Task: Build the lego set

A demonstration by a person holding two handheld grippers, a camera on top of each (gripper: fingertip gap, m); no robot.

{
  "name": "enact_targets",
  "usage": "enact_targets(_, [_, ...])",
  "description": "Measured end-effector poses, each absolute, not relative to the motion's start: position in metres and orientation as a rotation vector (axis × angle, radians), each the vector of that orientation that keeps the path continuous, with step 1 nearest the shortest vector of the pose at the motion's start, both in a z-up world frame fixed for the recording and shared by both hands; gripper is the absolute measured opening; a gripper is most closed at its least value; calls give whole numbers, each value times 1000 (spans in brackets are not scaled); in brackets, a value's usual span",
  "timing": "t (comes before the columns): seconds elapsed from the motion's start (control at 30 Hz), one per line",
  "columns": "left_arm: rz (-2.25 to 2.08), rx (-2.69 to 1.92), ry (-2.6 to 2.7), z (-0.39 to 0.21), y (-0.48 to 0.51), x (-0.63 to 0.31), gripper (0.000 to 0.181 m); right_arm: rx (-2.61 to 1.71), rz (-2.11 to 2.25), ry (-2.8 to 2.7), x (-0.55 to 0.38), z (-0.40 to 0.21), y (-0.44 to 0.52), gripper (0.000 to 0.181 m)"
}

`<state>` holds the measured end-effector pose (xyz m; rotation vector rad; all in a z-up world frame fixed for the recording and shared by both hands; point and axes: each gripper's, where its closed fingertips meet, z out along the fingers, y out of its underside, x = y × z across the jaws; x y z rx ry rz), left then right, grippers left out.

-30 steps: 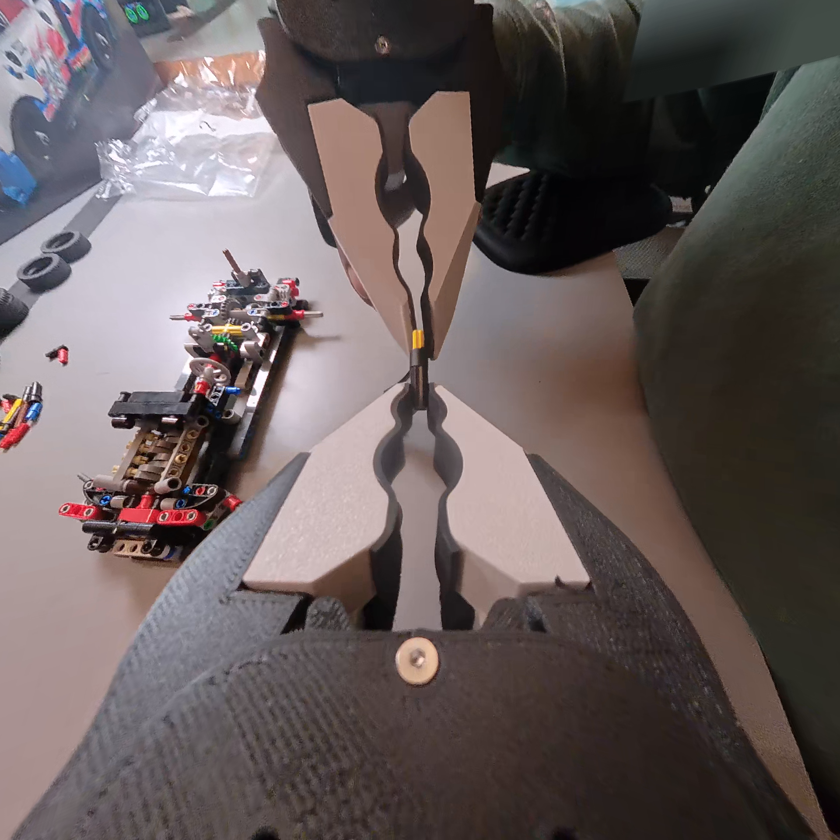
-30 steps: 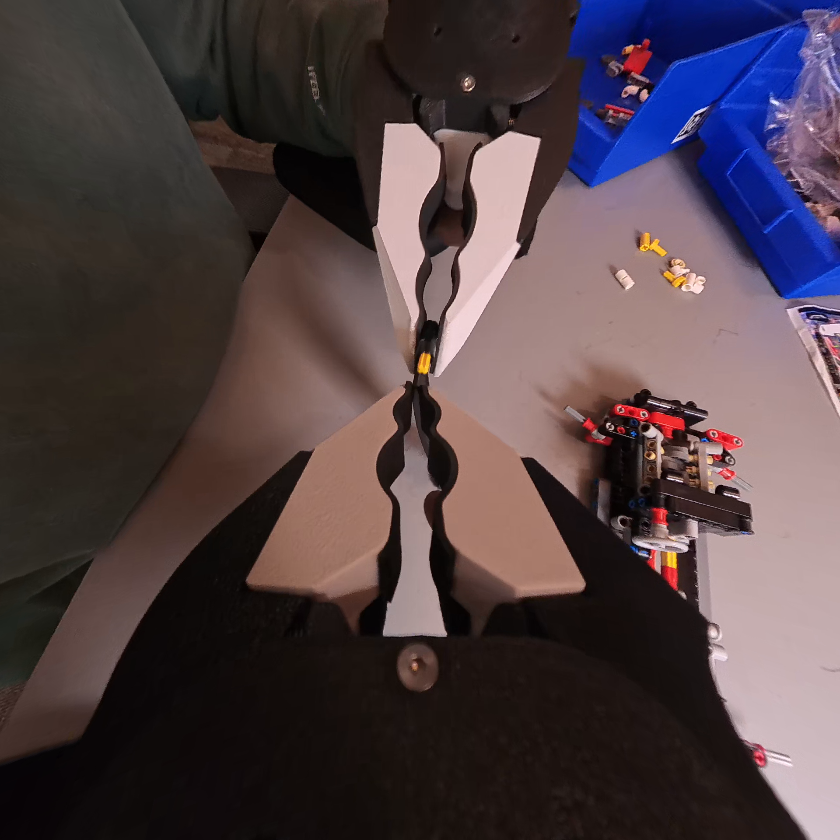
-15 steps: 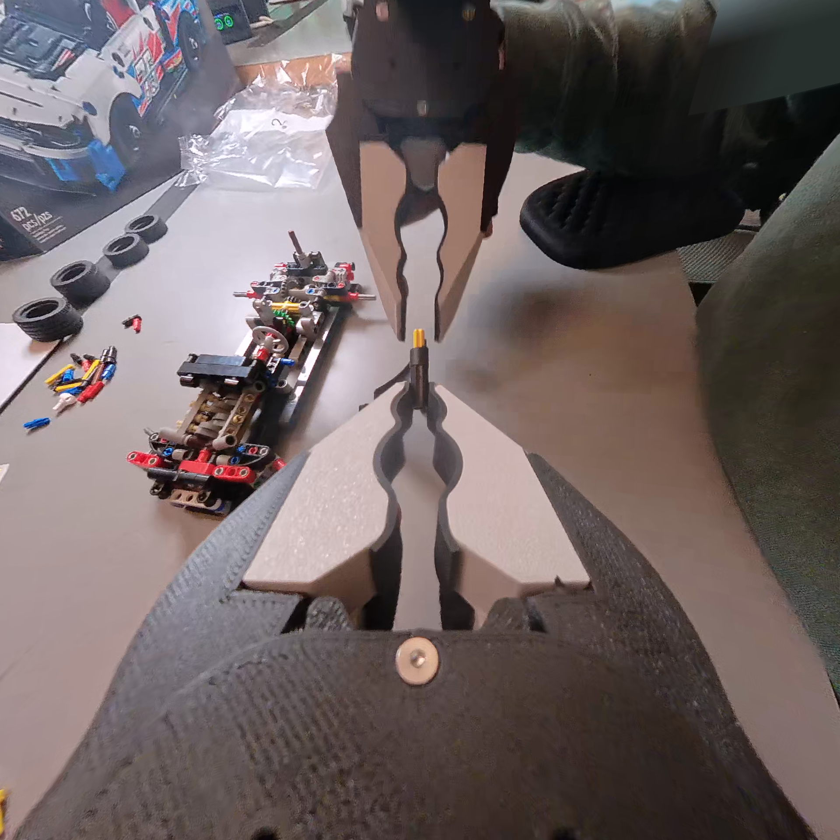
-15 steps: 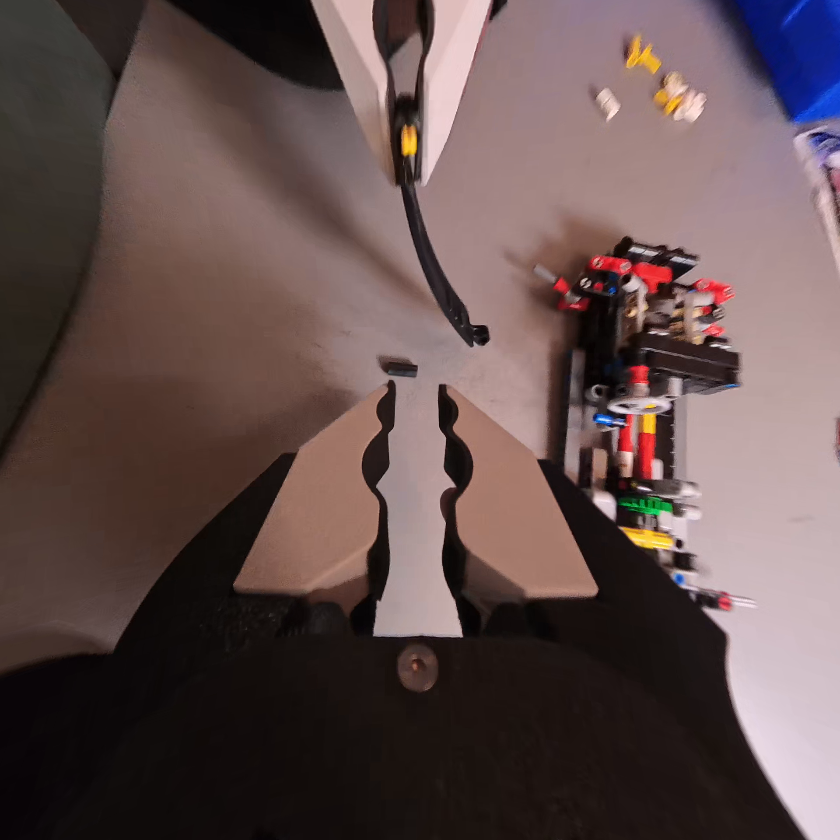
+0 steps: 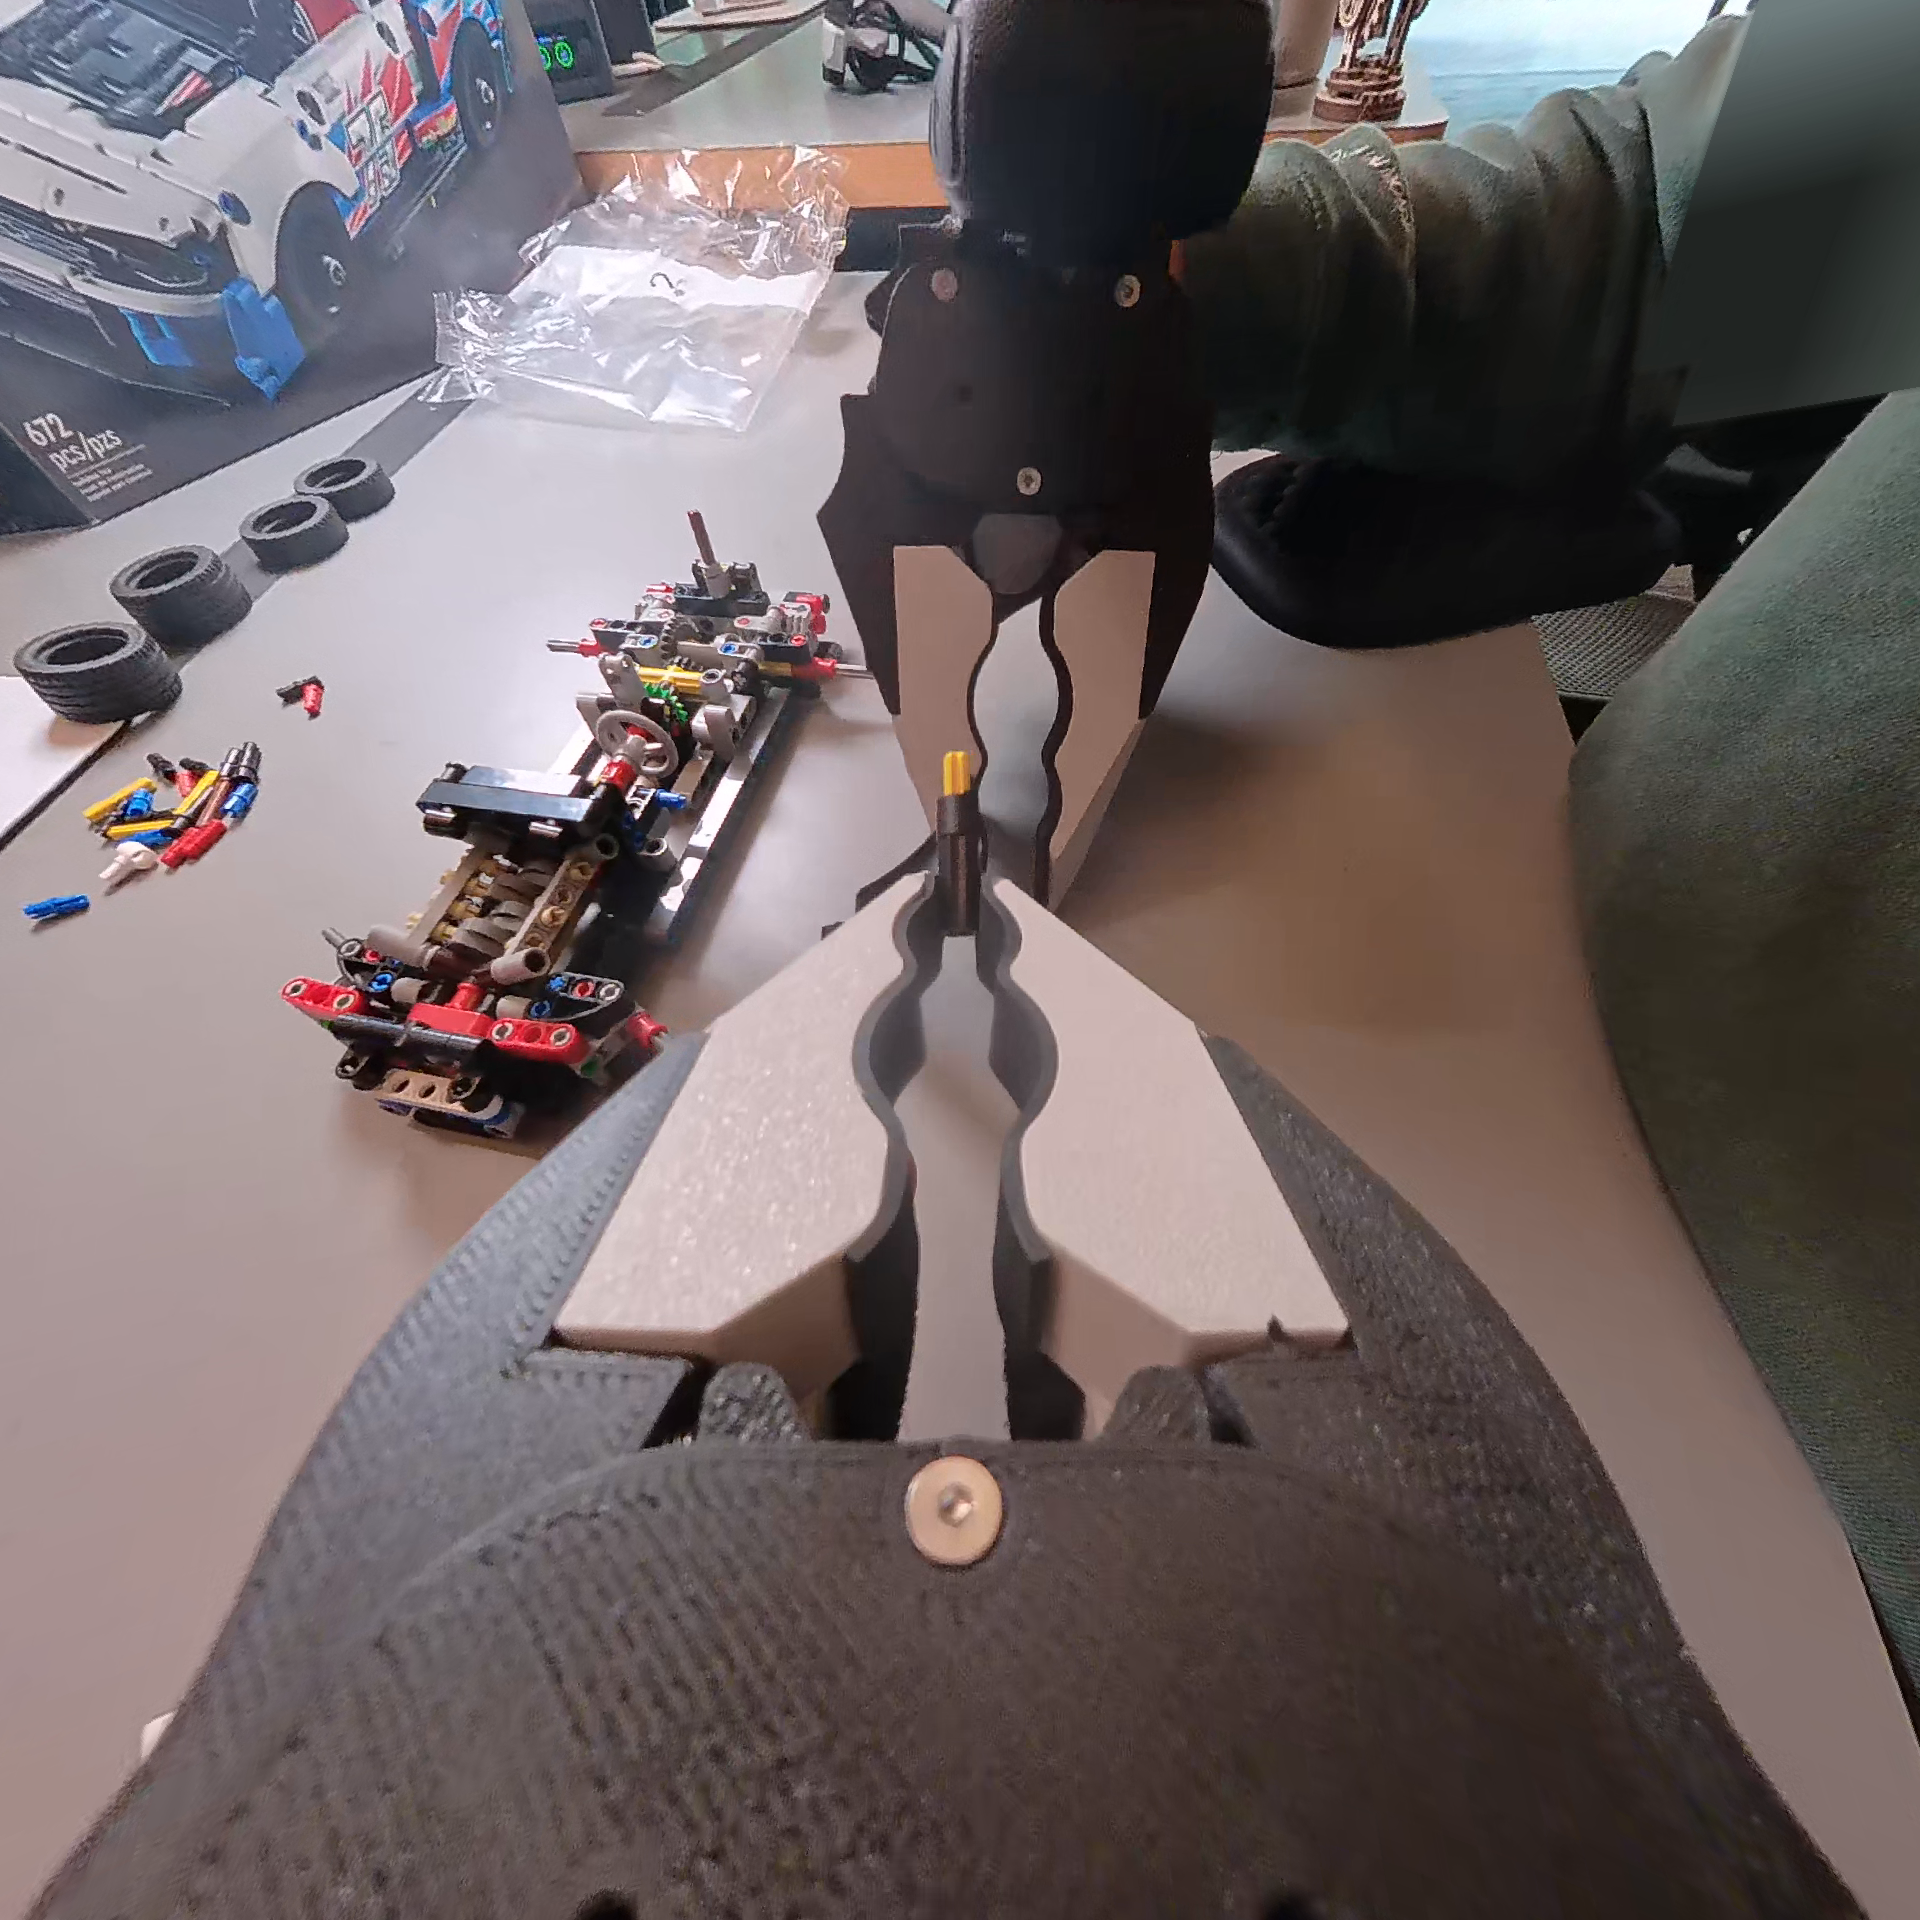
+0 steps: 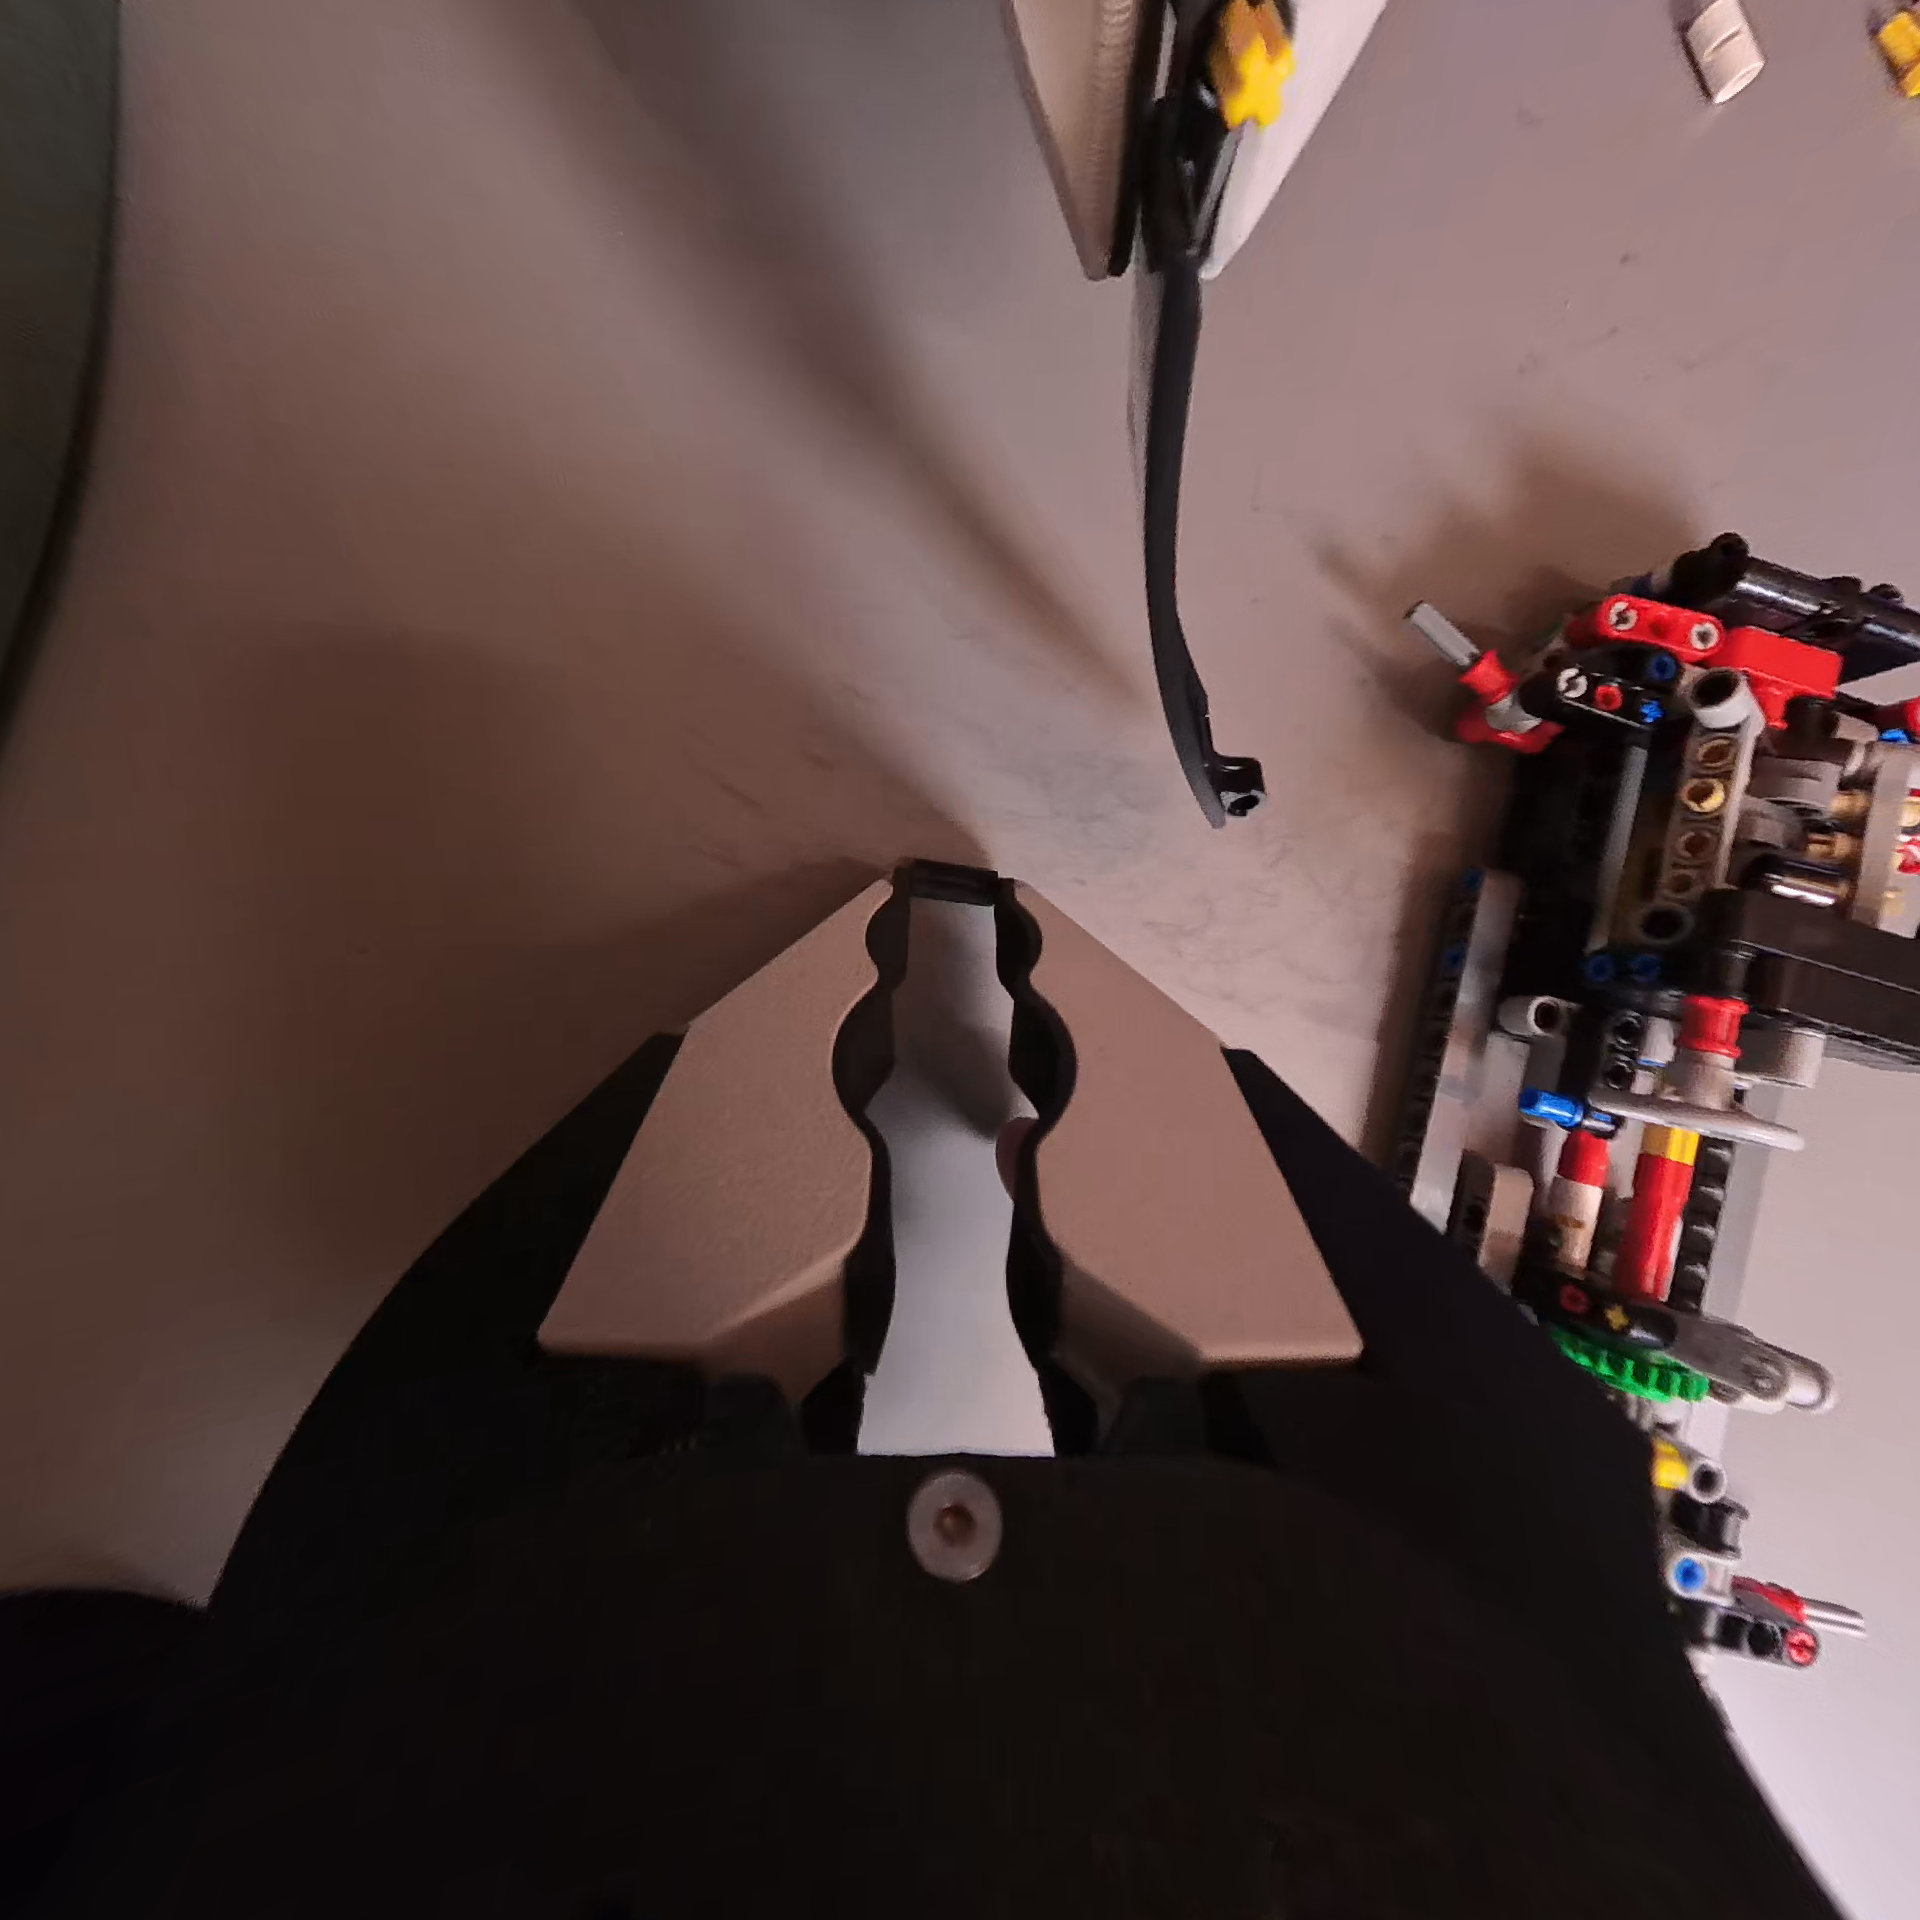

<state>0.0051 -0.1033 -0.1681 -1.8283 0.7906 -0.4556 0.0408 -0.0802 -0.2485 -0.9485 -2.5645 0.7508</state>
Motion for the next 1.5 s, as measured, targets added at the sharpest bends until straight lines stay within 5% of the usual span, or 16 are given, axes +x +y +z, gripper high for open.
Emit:
enact_targets(0.77, [-476, -1888, 797, -181, -102, 10, 4, -917, 836, -2629, 73, -242, -90, 21])
enact_targets(1.5, [-541, -1893, 816, -184, -108, 21, 4, -866, 840, -2597, 78, -248, -104, 3])
